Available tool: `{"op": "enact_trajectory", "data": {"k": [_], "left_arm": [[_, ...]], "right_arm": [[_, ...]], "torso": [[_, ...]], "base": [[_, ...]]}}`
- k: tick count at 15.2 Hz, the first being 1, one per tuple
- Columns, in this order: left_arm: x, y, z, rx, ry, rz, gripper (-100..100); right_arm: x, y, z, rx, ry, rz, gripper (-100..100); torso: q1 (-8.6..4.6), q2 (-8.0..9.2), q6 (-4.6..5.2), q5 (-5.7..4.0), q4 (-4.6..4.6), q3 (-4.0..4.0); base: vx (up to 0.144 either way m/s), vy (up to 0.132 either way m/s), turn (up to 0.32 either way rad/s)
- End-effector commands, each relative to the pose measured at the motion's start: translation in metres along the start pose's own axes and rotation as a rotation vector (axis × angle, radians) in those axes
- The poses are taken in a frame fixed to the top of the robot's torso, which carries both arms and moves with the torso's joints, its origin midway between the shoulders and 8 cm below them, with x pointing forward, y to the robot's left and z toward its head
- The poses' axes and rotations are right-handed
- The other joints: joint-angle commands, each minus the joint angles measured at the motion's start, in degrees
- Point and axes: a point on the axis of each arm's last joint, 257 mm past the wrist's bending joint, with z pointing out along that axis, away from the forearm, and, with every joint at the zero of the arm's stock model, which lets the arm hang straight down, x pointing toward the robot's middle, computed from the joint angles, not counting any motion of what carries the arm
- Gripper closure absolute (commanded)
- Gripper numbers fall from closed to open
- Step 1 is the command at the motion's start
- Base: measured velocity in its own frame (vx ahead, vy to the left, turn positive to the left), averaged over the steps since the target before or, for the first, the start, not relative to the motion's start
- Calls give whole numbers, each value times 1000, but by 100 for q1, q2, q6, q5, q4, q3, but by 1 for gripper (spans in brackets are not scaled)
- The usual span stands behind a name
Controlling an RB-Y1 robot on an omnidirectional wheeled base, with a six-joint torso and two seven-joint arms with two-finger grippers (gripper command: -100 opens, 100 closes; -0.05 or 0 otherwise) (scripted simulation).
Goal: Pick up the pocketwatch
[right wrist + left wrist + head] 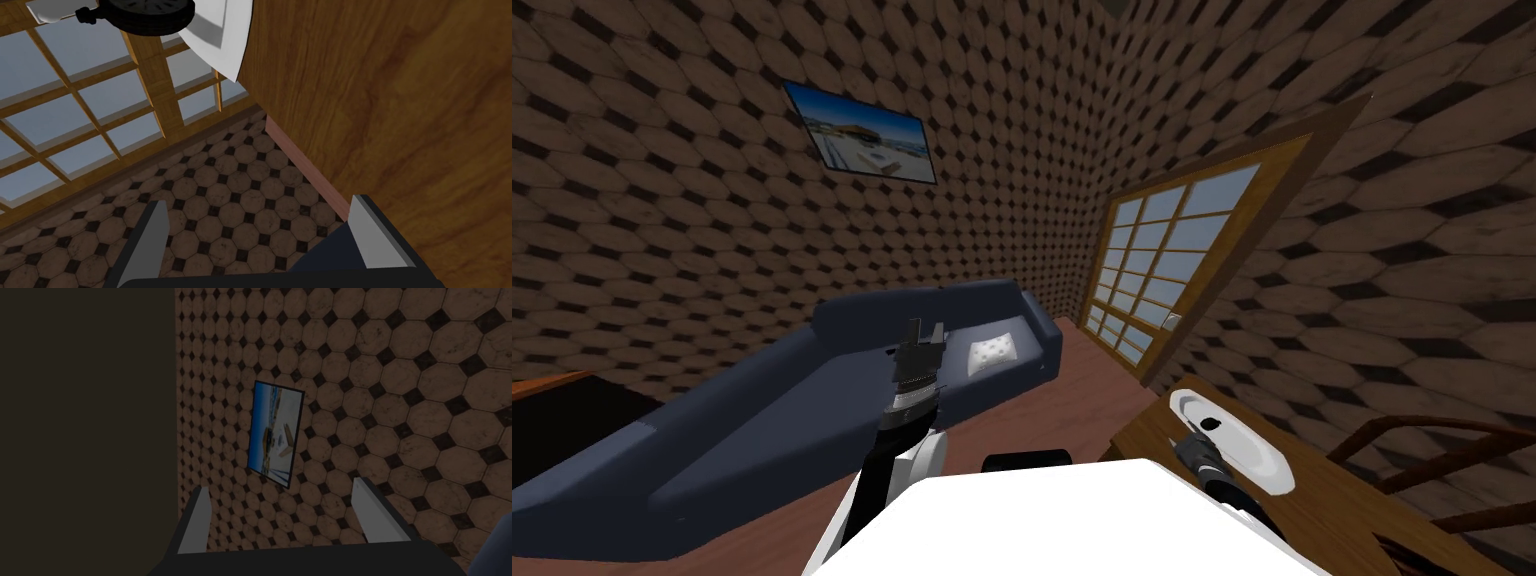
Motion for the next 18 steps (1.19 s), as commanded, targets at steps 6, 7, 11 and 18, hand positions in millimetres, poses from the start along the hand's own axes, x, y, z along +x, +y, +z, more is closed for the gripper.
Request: {"op": "enact_trajectory", "data": {"k": [6, 7, 11, 18], "left_arm": [[0, 0, 0, 0, 0, 0, 0], [0, 0, 0, 0, 0, 0, 0], [0, 0, 0, 0, 0, 0, 0], [0, 0, 0, 0, 0, 0, 0]], "right_arm": [[-1, 1, 0, 12, -10, 80, -100], [-1, 1, 0, 15, -13, 101, -100], [-2, 3, 0, 19, -19, 144, -100], [-1, 6, -1, 23, -28, 201, -100]], "torso": [[-3, 10, -1, -1, 2, 5], [-1, 10, 0, -1, 2, 6], [-1, 11, 1, 0, 2, 6], [-2, 8, 0, -1, 2, 5]], "base": [[-127, -57, 201], [-119, -44, 204], [-135, -48, 203], [-130, -43, 184]]}}
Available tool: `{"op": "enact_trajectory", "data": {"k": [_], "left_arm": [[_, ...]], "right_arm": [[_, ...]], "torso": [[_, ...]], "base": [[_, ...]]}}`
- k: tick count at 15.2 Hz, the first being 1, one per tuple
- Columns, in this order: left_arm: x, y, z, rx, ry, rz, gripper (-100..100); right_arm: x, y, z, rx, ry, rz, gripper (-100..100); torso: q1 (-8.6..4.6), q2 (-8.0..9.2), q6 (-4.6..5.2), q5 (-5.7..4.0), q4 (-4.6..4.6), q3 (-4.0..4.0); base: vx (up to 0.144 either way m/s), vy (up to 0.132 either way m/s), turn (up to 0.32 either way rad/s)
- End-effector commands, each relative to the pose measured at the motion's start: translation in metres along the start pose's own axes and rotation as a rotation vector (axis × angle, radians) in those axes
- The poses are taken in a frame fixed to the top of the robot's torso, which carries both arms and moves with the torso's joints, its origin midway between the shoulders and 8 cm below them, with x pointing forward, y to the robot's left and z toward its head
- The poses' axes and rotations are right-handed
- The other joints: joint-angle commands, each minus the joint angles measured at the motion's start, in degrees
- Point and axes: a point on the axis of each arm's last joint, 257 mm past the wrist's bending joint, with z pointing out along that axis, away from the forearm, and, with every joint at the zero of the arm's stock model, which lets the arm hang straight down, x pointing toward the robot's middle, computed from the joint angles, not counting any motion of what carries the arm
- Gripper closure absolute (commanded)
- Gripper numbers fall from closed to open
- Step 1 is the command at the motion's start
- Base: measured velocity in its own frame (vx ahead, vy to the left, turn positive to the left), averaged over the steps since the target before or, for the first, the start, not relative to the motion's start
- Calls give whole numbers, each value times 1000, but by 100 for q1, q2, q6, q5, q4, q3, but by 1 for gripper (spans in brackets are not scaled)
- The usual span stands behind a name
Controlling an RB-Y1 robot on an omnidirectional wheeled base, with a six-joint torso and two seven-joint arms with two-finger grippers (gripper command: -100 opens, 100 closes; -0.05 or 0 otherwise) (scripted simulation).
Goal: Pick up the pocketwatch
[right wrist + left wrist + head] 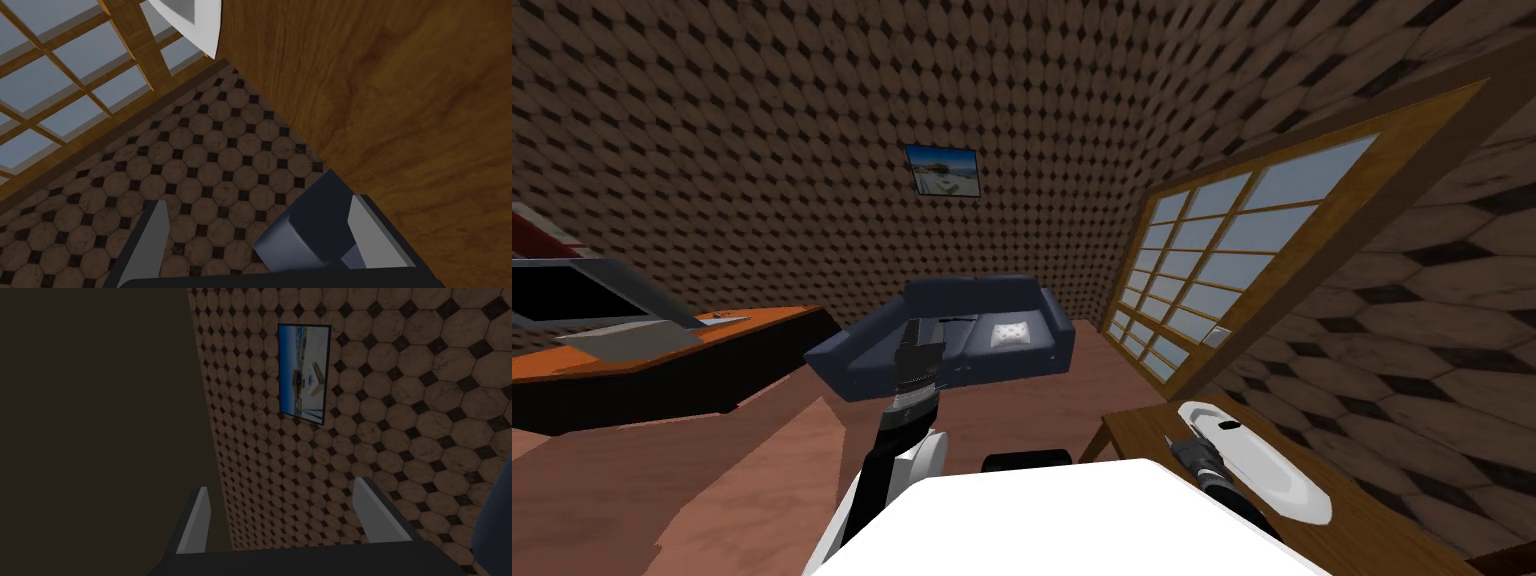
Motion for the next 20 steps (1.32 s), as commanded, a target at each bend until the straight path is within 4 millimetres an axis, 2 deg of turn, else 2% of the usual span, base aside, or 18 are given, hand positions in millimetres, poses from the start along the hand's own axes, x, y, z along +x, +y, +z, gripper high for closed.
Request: {"op": "enact_trajectory", "data": {"k": [1, 12, 19, 20], "left_arm": [[0, 0, 0, 0, 0, 0, 0], [0, 0, 0, 0, 0, 0, 0], [0, 0, 0, 0, 0, 0, 0], [0, 0, 0, 0, 0, 0, 0]], "right_arm": [[1, 2, -1, 1, -4, 26, -100], [6, 10, -6, -1, -20, 114, -100], [6, 13, -8, -4, -28, 140, -100], [6, 13, -8, -3, -28, 141, 100]], "torso": [[0, 0, 0, 0, 0, 0], [-11, 12, -1, -2, 2, 6], [-4, -21, 2, -1, -4, -11], [-2, -33, 2, 0, -7, -18]], "base": [[-125, -26, 200], [-149, -37, 187], [-92, -19, 114], [-11, -2, 0]]}}
